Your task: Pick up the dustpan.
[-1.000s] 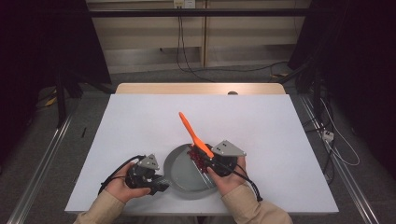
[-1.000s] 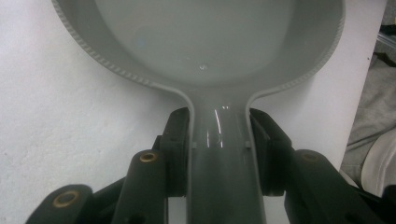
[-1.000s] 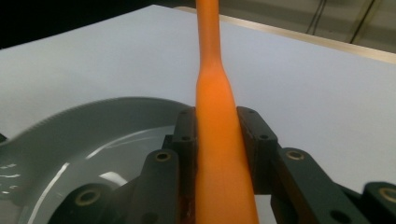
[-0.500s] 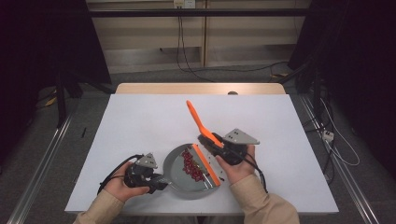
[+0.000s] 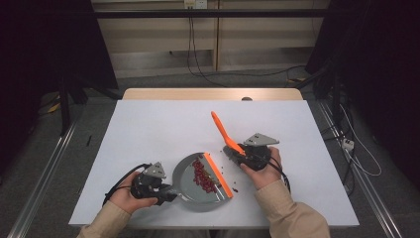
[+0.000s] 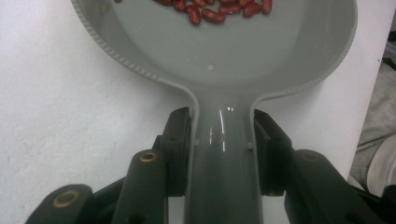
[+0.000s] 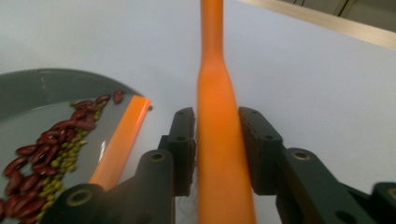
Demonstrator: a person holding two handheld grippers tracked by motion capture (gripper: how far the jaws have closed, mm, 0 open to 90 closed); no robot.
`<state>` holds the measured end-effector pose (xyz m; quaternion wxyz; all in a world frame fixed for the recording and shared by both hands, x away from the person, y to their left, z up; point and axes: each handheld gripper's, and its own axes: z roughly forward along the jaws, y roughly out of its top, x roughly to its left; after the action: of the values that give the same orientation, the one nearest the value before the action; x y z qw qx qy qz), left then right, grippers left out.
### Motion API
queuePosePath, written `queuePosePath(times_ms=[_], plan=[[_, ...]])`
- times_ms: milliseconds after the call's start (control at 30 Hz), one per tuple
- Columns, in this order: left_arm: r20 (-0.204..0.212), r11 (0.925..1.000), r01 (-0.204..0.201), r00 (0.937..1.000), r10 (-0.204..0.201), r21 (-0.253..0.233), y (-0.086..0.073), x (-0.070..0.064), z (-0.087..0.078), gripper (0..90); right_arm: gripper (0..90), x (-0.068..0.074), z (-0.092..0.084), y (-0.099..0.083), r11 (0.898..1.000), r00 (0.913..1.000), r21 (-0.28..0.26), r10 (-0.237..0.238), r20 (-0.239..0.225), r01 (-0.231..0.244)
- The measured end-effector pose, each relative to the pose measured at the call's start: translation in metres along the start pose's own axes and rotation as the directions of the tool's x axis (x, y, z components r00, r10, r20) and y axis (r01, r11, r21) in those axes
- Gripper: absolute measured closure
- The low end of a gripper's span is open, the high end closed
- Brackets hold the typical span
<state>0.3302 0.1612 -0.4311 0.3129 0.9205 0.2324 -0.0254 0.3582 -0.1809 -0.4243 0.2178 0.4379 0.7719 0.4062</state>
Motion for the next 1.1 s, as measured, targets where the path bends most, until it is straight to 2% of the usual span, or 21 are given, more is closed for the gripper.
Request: queuePosePath(times_ms=[67,133,167,233,267,333,400,533,567,633,667,833,933,1000,1100], plan=[[0.001,1.0000,0.001,1.0000,-0.001,0.000,0.000,0.000,0.000,62.4,65.4,-0.001,-0.003,0.006,1.000,0.9999,0.021,-0.004,0.011,0.004],[0.002,1.0000,-0.008,1.0000,0.008,0.006,0.000,0.001,0.000,62.4,63.2,-0.002,-0.002,0.011,0.996,0.9997,0.091,-0.024,0.005,0.024],[0.001,1.0000,-0.005,1.0000,0.005,0.007,0.000,0.001,0.000,62.4,64.3,-0.003,0.000,0.012,0.995,0.9998,0.101,-0.021,0.003,0.020],[0.000,1.0000,0.002,1.0000,-0.002,0.000,0.000,0.000,0.000,62.4,70.5,-0.003,0.002,0.014,0.988,0.9986,0.142,-0.053,-0.001,0.053],[-0.003,1.0000,0.002,1.0000,-0.002,0.002,0.000,0.000,-0.001,62.4,70.8,-0.003,0.003,0.013,0.987,0.9979,0.145,-0.064,-0.001,0.064],[-0.006,1.0000,0.008,0.9999,-0.008,0.003,0.000,0.001,-0.001,62.3,71.3,-0.002,0.003,0.014,0.988,0.9991,0.147,-0.035,-0.024,0.038],[-0.005,0.9999,0.010,0.9999,-0.010,0.005,0.000,0.001,-0.001,62.3,71.5,0.001,0.001,0.013,0.988,0.9989,0.151,-0.025,-0.039,0.031],[-0.013,0.9997,0.024,0.9996,-0.024,0.005,0.000,0.002,-0.002,62.2,71.5,0.012,0.000,0.009,0.990,0.9966,0.129,-0.053,-0.063,0.060],[-0.013,0.9997,0.023,0.9996,-0.023,0.010,0.000,0.003,-0.002,62.1,71.5,0.015,-0.001,0.009,0.989,0.9949,0.125,-0.078,-0.063,0.086],[-0.017,0.9992,0.040,0.9991,-0.039,0.006,0.001,0.003,-0.002,62.1,71.4,0.021,-0.002,0.007,0.990,0.9949,0.112,-0.072,-0.072,0.079],[-0.018,0.9994,0.033,0.9993,-0.033,0.010,0.001,0.004,-0.002,62.1,71.5,0.025,-0.002,0.006,0.990,0.9939,0.105,-0.091,-0.063,0.097],[-0.020,0.9989,0.046,0.9988,-0.046,0.008,0.002,0.004,-0.001,62.2,71.5,0.037,-0.006,0.000,0.996,0.9951,0.065,-0.056,-0.082,0.062],[-0.018,0.9991,0.039,0.9991,-0.039,0.015,0.002,0.004,-0.001,62.3,71.4,0.045,-0.004,-0.001,0.996,0.9942,0.050,-0.071,-0.082,0.075],[-0.019,0.9991,0.040,0.9990,-0.040,0.014,0.002,0.004,-0.001,62.3,71.5,0.048,-0.004,0.001,0.999,0.9929,0.029,-0.031,-0.115,0.034],[-0.017,0.9991,0.039,0.9991,-0.038,0.016,0.002,0.004,-0.001,62.3,71.5,0.055,-0.002,0.006,0.999,0.9894,0.012,-0.036,-0.140,0.038]])
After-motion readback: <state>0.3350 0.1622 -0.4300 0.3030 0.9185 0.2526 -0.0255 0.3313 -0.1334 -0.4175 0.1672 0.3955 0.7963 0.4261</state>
